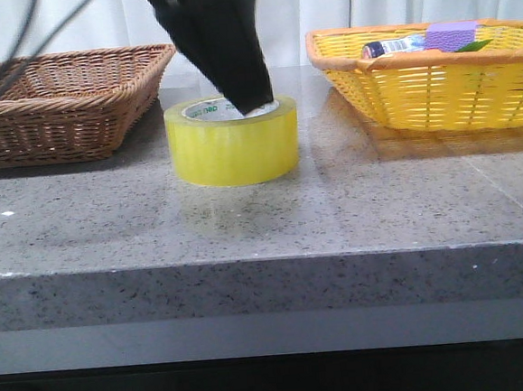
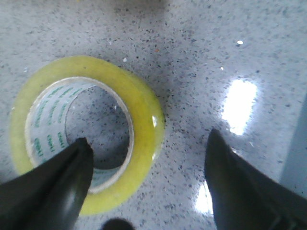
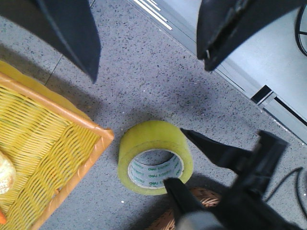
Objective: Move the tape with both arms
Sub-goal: 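Lower the left gripper into the tape roll and grasp its rim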
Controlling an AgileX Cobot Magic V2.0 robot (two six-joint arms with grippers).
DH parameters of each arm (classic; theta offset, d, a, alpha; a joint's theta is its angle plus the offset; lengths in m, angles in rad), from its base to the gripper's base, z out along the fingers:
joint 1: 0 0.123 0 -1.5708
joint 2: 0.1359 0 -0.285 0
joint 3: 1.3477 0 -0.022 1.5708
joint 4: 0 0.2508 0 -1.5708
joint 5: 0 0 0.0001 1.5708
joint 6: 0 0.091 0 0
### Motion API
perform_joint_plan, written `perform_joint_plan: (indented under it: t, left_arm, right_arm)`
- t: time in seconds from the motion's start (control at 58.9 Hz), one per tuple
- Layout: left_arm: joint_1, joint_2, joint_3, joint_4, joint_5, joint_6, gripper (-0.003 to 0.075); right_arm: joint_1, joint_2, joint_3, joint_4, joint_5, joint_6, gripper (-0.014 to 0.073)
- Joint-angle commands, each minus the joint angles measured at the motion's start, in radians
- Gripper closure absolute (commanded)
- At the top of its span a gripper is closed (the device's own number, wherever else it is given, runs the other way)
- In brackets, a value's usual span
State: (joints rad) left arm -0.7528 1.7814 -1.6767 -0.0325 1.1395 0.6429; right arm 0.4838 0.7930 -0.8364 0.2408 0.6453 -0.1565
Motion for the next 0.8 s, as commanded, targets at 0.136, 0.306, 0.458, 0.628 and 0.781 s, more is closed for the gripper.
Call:
perform_joint_plan:
  t: [0.136, 0.306, 0.458, 0.628, 0.781]
  left_arm:
    - [0.042, 0.061, -0.092, -0.012, 0.02, 0.004, 0.029]
    - [0.068, 0.113, -0.103, -0.032, 0.024, 0.009, 0.029]
    - [0.071, 0.139, -0.103, -0.032, 0.018, 0.038, 0.029]
    - [0.071, 0.143, -0.103, -0.033, 0.008, 0.057, 0.0371]
    - [0.071, 0.143, -0.103, -0.033, -0.006, 0.055, 0.0524]
  right_arm:
    - [-0.008, -0.004, -0.025, 0.001, -0.069, -0.001, 0.0127]
    - [-0.008, -0.004, -0.025, 0.001, -0.069, -0.001, 0.0127]
    - [-0.008, -0.004, -0.025, 0.002, -0.069, -0.001, 0.0127]
    - [-0.008, -0.004, -0.025, 0.002, -0.069, -0.001, 0.0127]
    - [-0.008, -0.004, -0.025, 0.002, -0.069, -0.001, 0.0127]
